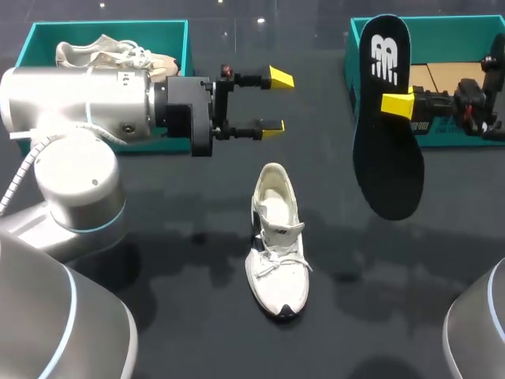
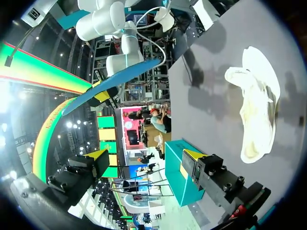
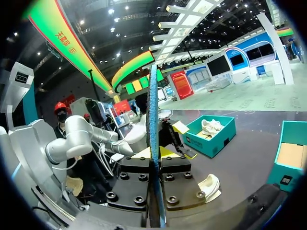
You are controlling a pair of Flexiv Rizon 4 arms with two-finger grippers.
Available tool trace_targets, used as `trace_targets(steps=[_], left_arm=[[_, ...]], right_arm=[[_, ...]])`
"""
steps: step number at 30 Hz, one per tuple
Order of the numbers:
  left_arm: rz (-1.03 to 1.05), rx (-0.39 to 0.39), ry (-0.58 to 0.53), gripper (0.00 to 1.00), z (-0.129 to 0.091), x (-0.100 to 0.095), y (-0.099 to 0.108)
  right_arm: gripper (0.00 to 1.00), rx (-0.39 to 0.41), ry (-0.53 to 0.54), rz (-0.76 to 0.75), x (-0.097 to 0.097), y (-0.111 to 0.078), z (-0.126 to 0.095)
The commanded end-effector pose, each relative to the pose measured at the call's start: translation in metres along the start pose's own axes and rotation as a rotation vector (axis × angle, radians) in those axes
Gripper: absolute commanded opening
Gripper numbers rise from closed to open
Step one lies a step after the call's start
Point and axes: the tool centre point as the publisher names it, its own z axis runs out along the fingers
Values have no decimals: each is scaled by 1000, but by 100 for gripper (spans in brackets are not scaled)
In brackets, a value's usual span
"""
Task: Take the shoe out of the shoebox, open the shoe tongue, remove and reinsert the insole, then place the shoe into the shoebox
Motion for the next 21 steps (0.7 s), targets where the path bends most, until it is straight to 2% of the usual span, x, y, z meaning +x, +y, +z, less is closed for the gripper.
trace_targets(steps=[1,12,17,21], left_arm=[[2,-3,-2,100,-4,2,-3],[2,-3,-2,100,-4,2,-3],[2,-3,-2,100,-4,2,-3],[2,-3,-2,100,-4,2,-3]], right_arm=[[0,7,54,0,-20,3,11],[0,7,54,0,-20,3,11],[0,18,98,46,-49,3,12],[0,29,158,100,-74,-3,18]])
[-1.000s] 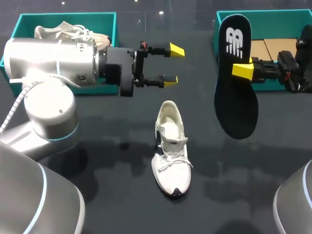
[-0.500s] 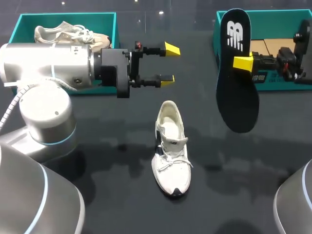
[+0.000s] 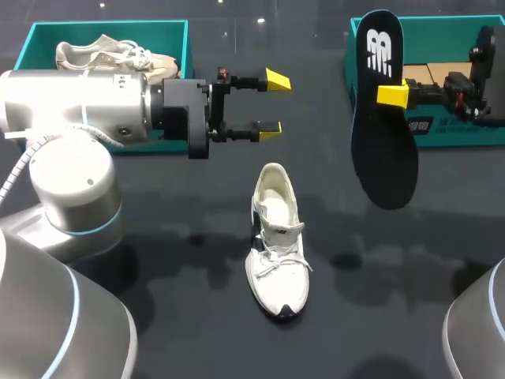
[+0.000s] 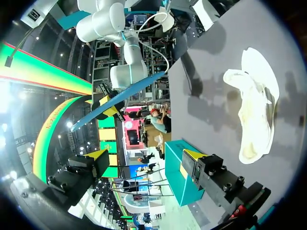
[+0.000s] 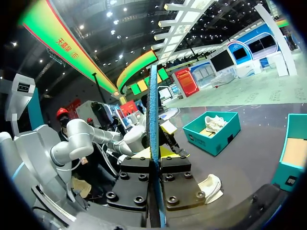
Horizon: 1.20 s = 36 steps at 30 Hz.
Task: Take the shoe out of the shoebox, open the shoe tongue, remove and reinsert the insole, then place the shoe into the shoebox
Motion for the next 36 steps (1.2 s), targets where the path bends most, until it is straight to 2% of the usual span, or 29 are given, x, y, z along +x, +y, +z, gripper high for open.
trace_targets(steps=[1,2,19,22,30,36], left_arm=[[2,-2,-1,100,1,1,-1],[2,-2,-1,100,1,1,-1],[2,-2,-1,100,1,1,-1],[2,-2,-1,100,1,1,-1],[2,-2,-1,100,1,1,-1],[2,-2,-1,100,1,1,-1]], right_arm=[[0,10,106,57,-45,0,12],[0,6,120,92,-51,-2,12],[0,6,120,92,-51,-2,12],[0,20,75,161,-62,1,20],[0,5,39,291,-85,12,34],[0,5,39,291,-85,12,34]])
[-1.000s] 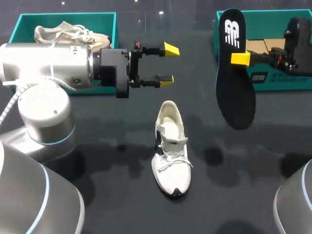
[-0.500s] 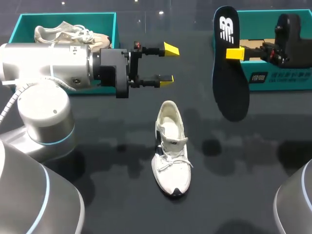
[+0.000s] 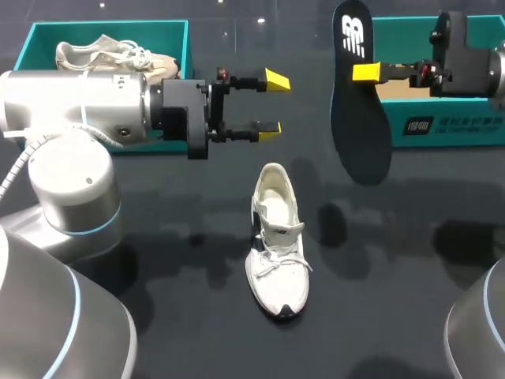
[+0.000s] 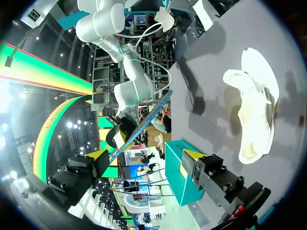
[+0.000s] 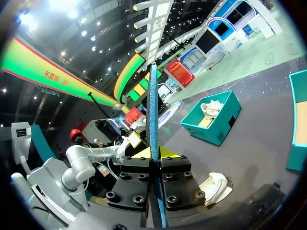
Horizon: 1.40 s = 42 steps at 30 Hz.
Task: Take the shoe out of the shoebox, open the shoe tongue, remove and reinsert the insole, then place the shoe into the shoebox
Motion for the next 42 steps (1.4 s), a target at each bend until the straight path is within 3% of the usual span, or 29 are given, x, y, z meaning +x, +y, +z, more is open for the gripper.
trace_targets(steps=[1,6,10,15,28,32,42], left_arm=[[2,-2,0,100,1,1,-1],[2,-2,0,100,1,1,-1],[2,-2,0,100,1,1,-1],[2,-2,0,100,1,1,-1],[2,-2,0,100,1,1,-1],[2,-2,0,100,1,1,-1],[-59,-53,32,100,18,2,12]], right_arm=[[0,6,4,1,-4,2,3],[0,6,4,1,-4,2,3],[0,65,51,96,-21,21,26],[0,100,69,216,-37,29,43],[0,99,69,226,-40,29,44],[0,111,88,351,-50,25,59],[0,66,31,503,-57,14,63]])
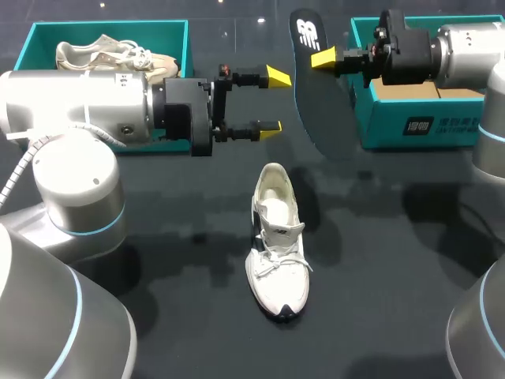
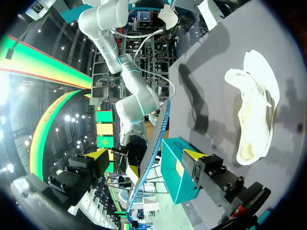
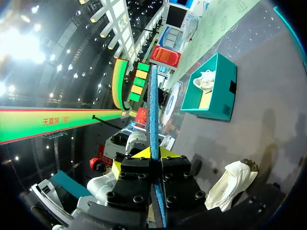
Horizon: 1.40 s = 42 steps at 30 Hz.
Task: Take the shoe out of the shoebox, open the shoe tongue, remove and reinsert the insole, then place the shoe into the shoebox
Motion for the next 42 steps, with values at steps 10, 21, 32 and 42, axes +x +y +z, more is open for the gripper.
trace_targets(steps=[10,21,32,42], left_arm=[[-4,-16,13,100,29,5,12],[-3,-2,2,64,40,8,14],[6,-9,14,45,51,13,14],[23,-43,19,36,61,16,18]], right_arm=[[0,-19,-34,57,-2,-7,5],[0,-45,-47,163,-12,-9,7],[0,-45,-60,238,-15,-10,8],[0,-47,-63,243,-15,-10,9]])
